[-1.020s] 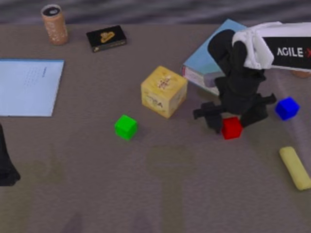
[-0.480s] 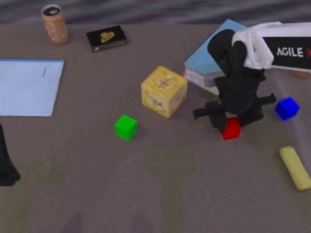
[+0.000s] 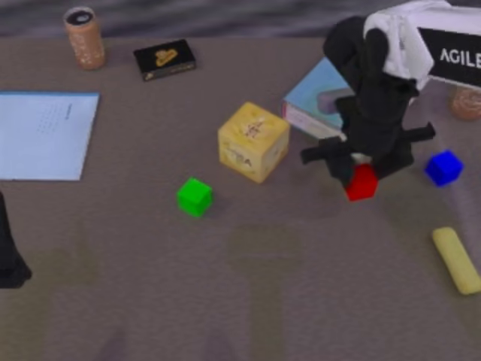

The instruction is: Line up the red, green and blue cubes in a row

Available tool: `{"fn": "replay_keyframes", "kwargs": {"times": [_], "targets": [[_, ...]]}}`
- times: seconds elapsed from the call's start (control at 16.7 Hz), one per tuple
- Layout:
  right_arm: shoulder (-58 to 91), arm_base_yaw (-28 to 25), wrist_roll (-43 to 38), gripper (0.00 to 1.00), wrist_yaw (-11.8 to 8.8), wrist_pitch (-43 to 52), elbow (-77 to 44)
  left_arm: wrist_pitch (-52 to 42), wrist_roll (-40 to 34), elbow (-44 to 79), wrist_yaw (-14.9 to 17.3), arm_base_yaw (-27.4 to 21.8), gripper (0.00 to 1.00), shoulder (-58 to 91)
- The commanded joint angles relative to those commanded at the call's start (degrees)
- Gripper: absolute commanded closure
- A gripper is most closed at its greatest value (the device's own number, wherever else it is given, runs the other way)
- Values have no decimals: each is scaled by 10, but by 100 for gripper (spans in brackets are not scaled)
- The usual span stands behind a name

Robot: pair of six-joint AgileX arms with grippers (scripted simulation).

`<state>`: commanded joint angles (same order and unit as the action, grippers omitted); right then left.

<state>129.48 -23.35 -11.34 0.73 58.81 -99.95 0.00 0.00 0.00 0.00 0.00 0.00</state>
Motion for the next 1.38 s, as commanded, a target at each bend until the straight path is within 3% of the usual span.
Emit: {"fn": "replay_keyframes", "kwargs": {"times": [0.6, 0.78, 1.2, 1.38], "targets": [[-12, -17, -21, 100, 0, 47, -36, 0, 0, 0, 0, 0, 0, 0], [4, -73, -95, 100, 3, 66, -66, 0, 0, 0, 0, 0, 0, 0], [39, -257, -372, 100, 11, 123, -148, 0, 0, 0, 0, 0, 0, 0], [43, -315, -446, 100, 14, 137, -171, 0, 0, 0, 0, 0, 0, 0]]}}
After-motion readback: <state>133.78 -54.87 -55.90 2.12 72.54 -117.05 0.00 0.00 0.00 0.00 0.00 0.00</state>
